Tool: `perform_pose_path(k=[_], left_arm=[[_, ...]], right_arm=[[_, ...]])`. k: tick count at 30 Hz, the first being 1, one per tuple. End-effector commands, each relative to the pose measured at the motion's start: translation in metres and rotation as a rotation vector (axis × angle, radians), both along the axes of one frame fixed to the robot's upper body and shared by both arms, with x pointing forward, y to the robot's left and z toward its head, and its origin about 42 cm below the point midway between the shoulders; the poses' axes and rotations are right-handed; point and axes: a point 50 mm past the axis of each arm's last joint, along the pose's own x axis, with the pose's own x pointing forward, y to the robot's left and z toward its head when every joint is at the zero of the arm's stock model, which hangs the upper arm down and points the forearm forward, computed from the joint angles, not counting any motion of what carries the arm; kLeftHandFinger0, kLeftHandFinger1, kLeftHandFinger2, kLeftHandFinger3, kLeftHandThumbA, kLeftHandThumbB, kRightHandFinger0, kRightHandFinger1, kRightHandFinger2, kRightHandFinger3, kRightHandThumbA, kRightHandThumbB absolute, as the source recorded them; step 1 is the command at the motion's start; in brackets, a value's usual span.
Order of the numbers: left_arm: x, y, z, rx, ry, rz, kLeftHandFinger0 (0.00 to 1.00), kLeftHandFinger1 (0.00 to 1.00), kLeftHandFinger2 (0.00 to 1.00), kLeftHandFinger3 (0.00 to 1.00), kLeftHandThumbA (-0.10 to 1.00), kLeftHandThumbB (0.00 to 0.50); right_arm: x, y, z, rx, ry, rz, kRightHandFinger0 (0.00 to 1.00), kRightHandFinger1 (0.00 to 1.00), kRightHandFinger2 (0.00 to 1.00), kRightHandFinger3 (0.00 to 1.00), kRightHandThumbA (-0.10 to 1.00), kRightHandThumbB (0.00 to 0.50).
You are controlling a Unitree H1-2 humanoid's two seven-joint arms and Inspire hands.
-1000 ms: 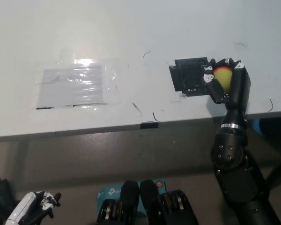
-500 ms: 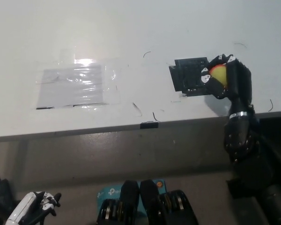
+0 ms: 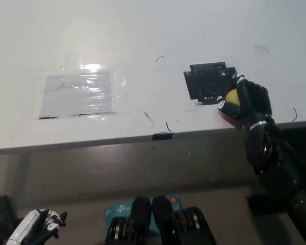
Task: The robot uses right hand to squeeze a small tennis ball placed on the black area of the table
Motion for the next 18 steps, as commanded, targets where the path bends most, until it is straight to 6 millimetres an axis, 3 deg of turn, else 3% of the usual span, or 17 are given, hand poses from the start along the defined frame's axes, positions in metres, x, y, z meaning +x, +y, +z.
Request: perform_pose_path(k=[1,2,5,8,9,12,16,18], left_arm=[[0.006,0.005,0.011,0.031,-0.027,-0.022,0.21,0.09,0.22,0.37,0.65,0.470],[0.006,0.005,0.011,0.029,-0.021,-0.021,0.21,0.09,0.23,0.38,0.66,0.486],[0.005,0.005,0.011,0.022,-0.021,-0.023,0.23,0.09,0.22,0.38,0.65,0.482],[0.005,0.005,0.011,0.024,-0.029,-0.030,0.19,0.10,0.25,0.38,0.64,0.465],[0.004,0.004,0.013,0.031,-0.025,-0.028,0.20,0.10,0.25,0.37,0.64,0.457],[0.004,0.006,0.010,0.028,-0.019,-0.025,0.18,0.10,0.26,0.39,0.65,0.481],[0.003,0.006,0.009,0.035,-0.017,-0.020,0.16,0.10,0.28,0.38,0.65,0.486],[0.003,0.006,0.009,0.028,-0.022,-0.025,0.18,0.10,0.25,0.39,0.64,0.470]], right_arm=[[0.012,0.013,0.017,-0.061,0.067,0.008,0.92,1.00,1.00,1.00,0.08,0.083],[0.011,0.017,0.014,-0.079,0.090,0.020,1.00,1.00,1.00,1.00,0.13,0.107],[0.008,0.022,0.010,-0.101,0.117,0.026,1.00,1.00,1.00,1.00,0.25,0.166],[0.006,0.027,0.007,-0.081,0.120,0.028,1.00,1.00,1.00,1.00,0.36,0.274],[0.004,0.029,0.009,-0.082,0.122,0.036,1.00,1.00,1.00,1.00,0.43,0.342],[0.001,0.032,0.011,-0.092,0.126,0.056,1.00,1.00,1.00,1.00,0.48,0.425],[-0.001,0.035,0.016,-0.084,0.088,0.068,1.00,1.00,1.00,1.00,0.58,0.496],[-0.002,0.035,0.020,-0.071,0.072,0.074,1.00,1.00,1.00,1.00,0.58,0.499]])
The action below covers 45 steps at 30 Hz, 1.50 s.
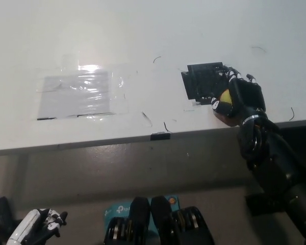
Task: The robot uses right hand to squeeze a small tennis ball placed on the black area of the table
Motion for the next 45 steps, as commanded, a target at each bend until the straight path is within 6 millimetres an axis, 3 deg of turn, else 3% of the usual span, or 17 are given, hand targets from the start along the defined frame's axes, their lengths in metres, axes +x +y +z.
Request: perform_pose_path(k=[1,9,13,18,23,24,27,28,32,35,38,41,44,45], left_arm=[[0.003,0.006,0.009,0.025,-0.022,-0.023,0.16,0.10,0.26,0.39,0.64,0.476],[0.001,0.007,0.008,0.020,-0.019,-0.013,0.19,0.11,0.28,0.37,0.67,0.497],[0.001,0.007,0.008,0.028,-0.017,-0.016,0.12,0.09,0.28,0.40,0.69,0.500],[-0.001,0.009,0.007,0.027,-0.012,-0.008,0.15,0.09,0.27,0.38,0.65,0.480],[-0.001,0.009,0.006,0.037,-0.018,-0.014,0.19,0.10,0.25,0.38,0.68,0.492],[-0.001,0.008,0.005,0.042,-0.024,-0.018,0.15,0.10,0.28,0.39,0.69,0.488],[-0.001,0.010,0.005,0.038,-0.018,-0.008,0.16,0.11,0.29,0.39,0.68,0.495],[-0.001,0.010,0.004,0.038,-0.019,-0.006,0.20,0.12,0.30,0.40,0.68,0.497],[-0.001,0.009,0.004,0.032,-0.018,-0.001,0.17,0.09,0.28,0.38,0.69,0.494],[0.000,0.009,0.005,0.024,-0.019,0.000,0.16,0.10,0.29,0.40,0.67,0.475],[0.003,0.008,0.006,0.025,-0.028,-0.009,0.11,0.09,0.32,0.40,0.67,0.472],[0.004,0.007,0.006,0.021,-0.018,-0.004,0.15,0.10,0.30,0.38,0.67,0.487],[0.004,0.008,0.005,0.018,-0.018,-0.002,0.16,0.11,0.32,0.39,0.67,0.483],[0.004,0.008,0.006,0.017,-0.018,-0.003,0.16,0.11,0.30,0.38,0.67,0.486]], right_arm=[[-0.002,0.017,0.011,0.027,-0.001,0.050,1.00,1.00,1.00,1.00,0.58,0.500],[-0.004,0.016,0.030,0.055,-0.041,0.065,1.00,1.00,1.00,1.00,0.65,0.500],[-0.006,0.011,0.036,0.084,-0.061,0.066,1.00,1.00,1.00,1.00,0.61,0.482],[-0.011,0.007,0.044,0.094,-0.091,0.078,1.00,1.00,1.00,1.00,0.57,0.459],[-0.017,-0.003,0.060,0.110,-0.140,0.095,1.00,1.00,1.00,1.00,0.55,0.460],[-0.021,-0.011,0.071,0.102,-0.158,0.093,1.00,1.00,1.00,1.00,0.57,0.456],[-0.031,-0.028,0.097,0.154,-0.199,0.096,1.00,1.00,1.00,1.00,0.58,0.458],[-0.036,-0.034,0.103,0.172,-0.222,0.097,1.00,1.00,1.00,1.00,0.59,0.460],[-0.059,-0.055,0.117,0.238,-0.273,0.100,1.00,1.00,1.00,1.00,0.60,0.440],[-0.102,-0.077,0.110,0.339,-0.310,0.107,1.00,1.00,1.00,1.00,0.48,0.373],[-0.138,-0.094,0.092,0.439,-0.357,0.064,1.00,1.00,1.00,1.00,0.47,0.339],[-0.177,-0.118,0.051,0.658,-0.410,-0.021,1.00,1.00,1.00,1.00,0.26,0.232],[-0.187,-0.124,0.039,0.697,-0.420,-0.055,1.00,1.00,1.00,1.00,0.24,0.207],[-0.206,-0.134,0.015,0.791,-0.409,-0.120,1.00,1.00,1.00,1.00,0.17,0.196]])
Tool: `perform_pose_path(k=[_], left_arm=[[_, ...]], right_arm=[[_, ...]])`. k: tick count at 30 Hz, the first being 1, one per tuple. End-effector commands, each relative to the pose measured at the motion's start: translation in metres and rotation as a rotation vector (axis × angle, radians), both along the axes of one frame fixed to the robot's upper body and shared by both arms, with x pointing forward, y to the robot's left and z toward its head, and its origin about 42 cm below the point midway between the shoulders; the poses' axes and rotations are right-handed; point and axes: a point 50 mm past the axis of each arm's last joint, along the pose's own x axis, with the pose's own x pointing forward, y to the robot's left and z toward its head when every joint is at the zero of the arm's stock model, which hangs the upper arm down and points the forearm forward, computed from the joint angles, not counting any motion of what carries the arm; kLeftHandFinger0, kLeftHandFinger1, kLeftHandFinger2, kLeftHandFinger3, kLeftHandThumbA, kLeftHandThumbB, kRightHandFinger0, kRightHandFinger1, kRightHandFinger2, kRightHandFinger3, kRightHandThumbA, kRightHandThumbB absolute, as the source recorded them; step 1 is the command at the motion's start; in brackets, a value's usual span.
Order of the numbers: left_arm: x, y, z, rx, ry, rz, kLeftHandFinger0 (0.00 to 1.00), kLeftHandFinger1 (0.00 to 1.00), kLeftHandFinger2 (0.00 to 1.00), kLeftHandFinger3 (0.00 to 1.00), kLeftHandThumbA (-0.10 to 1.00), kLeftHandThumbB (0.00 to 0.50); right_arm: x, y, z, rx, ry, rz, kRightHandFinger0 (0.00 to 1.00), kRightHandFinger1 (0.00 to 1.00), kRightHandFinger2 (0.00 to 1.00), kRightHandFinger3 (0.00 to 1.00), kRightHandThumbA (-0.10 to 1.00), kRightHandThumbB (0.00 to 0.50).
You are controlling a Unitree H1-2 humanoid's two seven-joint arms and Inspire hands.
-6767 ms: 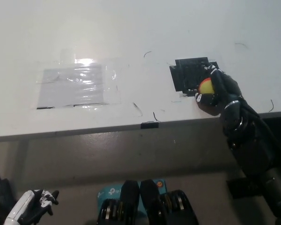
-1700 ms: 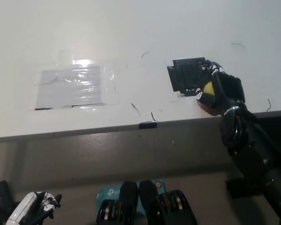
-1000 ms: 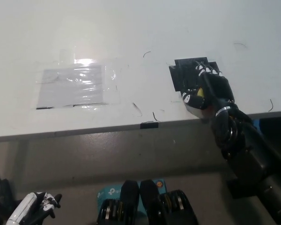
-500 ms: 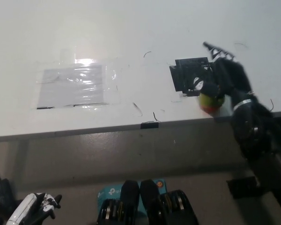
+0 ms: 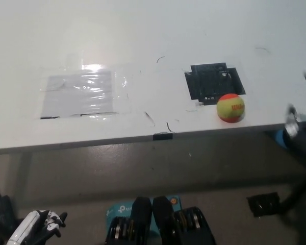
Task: The robot uses right hand to squeeze a small tennis ball placed on the black area of the table
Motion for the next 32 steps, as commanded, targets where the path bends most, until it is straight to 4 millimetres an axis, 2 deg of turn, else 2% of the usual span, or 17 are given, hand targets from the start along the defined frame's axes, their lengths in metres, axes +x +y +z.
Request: perform_pose_path(k=[1,2,4,5,6,8,10,11,12,13,14,16,19,20,22,26,32], left_arm=[[0.005,0.008,0.009,0.019,-0.023,-0.004,0.16,0.11,0.30,0.38,0.67,0.472],[0.005,0.008,0.009,0.015,-0.022,-0.006,0.15,0.11,0.31,0.38,0.66,0.466],[0.006,0.007,0.010,0.021,-0.021,-0.006,0.14,0.12,0.33,0.37,0.67,0.479],[0.006,0.007,0.009,0.010,-0.027,-0.006,0.13,0.11,0.31,0.37,0.66,0.472],[0.006,0.008,0.009,0.009,-0.028,-0.006,0.12,0.10,0.31,0.37,0.66,0.474],[0.004,0.007,0.008,0.002,-0.016,0.002,0.13,0.11,0.32,0.36,0.66,0.482],[0.003,0.007,0.008,0.013,-0.018,0.003,0.14,0.11,0.32,0.36,0.65,0.451],[0.003,0.007,0.008,0.016,-0.020,0.003,0.14,0.11,0.32,0.36,0.65,0.451],[0.003,0.008,0.007,0.006,-0.019,0.000,0.13,0.11,0.30,0.34,0.65,0.449],[0.004,0.008,0.007,0.006,-0.019,-0.003,0.13,0.11,0.30,0.34,0.65,0.447],[0.002,0.009,0.005,0.015,-0.023,-0.007,0.13,0.10,0.29,0.34,0.66,0.442],[0.003,0.009,0.005,0.014,-0.026,-0.009,0.11,0.08,0.27,0.34,0.67,0.448],[0.003,0.008,0.006,0.002,-0.025,-0.006,0.09,0.07,0.25,0.34,0.66,0.459],[0.003,0.008,0.006,0.000,-0.021,-0.004,0.09,0.08,0.26,0.34,0.67,0.461],[0.004,0.007,0.005,0.003,-0.016,-0.002,0.09,0.09,0.30,0.36,0.66,0.456],[0.003,0.007,0.006,0.006,-0.020,0.001,0.11,0.10,0.28,0.36,0.64,0.437],[0.005,0.007,0.008,0.020,-0.029,-0.007,0.13,0.11,0.32,0.36,0.68,0.448]], right_arm=[[-0.031,-0.016,-0.011,0.223,-0.180,-0.036,1.00,1.00,1.00,1.00,0.22,0.179],[-0.038,-0.018,-0.024,0.259,-0.180,-0.052,0.95,1.00,1.00,1.00,0.21,0.189],[-0.051,-0.023,-0.046,0.340,-0.159,-0.073,0.89,1.00,1.00,0.99,0.13,0.168],[-0.057,-0.025,-0.058,0.396,-0.148,-0.087,0.89,0.95,1.00,0.96,0.09,0.163],[-0.058,-0.026,-0.062,0.411,-0.147,-0.091,0.84,0.89,0.93,0.94,0.07,0.166],[-0.065,-0.035,-0.089,0.462,-0.120,-0.136,0.68,0.74,0.81,0.86,0.01,0.151],[-0.070,-0.040,-0.107,0.511,-0.093,-0.171,0.59,0.67,0.76,0.83,0.01,0.154],[-0.071,-0.040,-0.110,0.526,-0.090,-0.177,0.58,0.67,0.75,0.83,0.01,0.159],[-0.078,-0.038,-0.128,0.553,-0.030,-0.211,0.61,0.66,0.73,0.83,0.02,0.149],[-0.080,-0.038,-0.134,0.555,-0.010,-0.217,0.63,0.65,0.72,0.83,0.03,0.147],[-0.083,-0.037,-0.147,0.527,0.021,-0.225,0.61,0.61,0.67,0.82,0.05,0.173],[-0.087,-0.037,-0.162,0.509,0.064,-0.225,0.51,0.52,0.57,0.81,0.09,0.181],[-0.085,-0.040,-0.162,0.510,0.073,-0.224,0.41,0.42,0.49,0.78,0.09,0.177],[-0.084,-0.040,-0.156,0.532,0.052,-0.237,0.40,0.40,0.47,0.78,0.07,0.148],[-0.084,-0.040,-0.153,0.545,0.029,-0.245,0.38,0.37,0.44,0.80,0.07,0.149],[-0.084,-0.035,-0.155,0.550,0.036,-0.239,0.38,0.38,0.43,0.78,0.07,0.165],[-0.077,-0.027,-0.149,0.532,0.045,-0.206,0.35,0.36,0.43,0.78,0.11,0.190]])
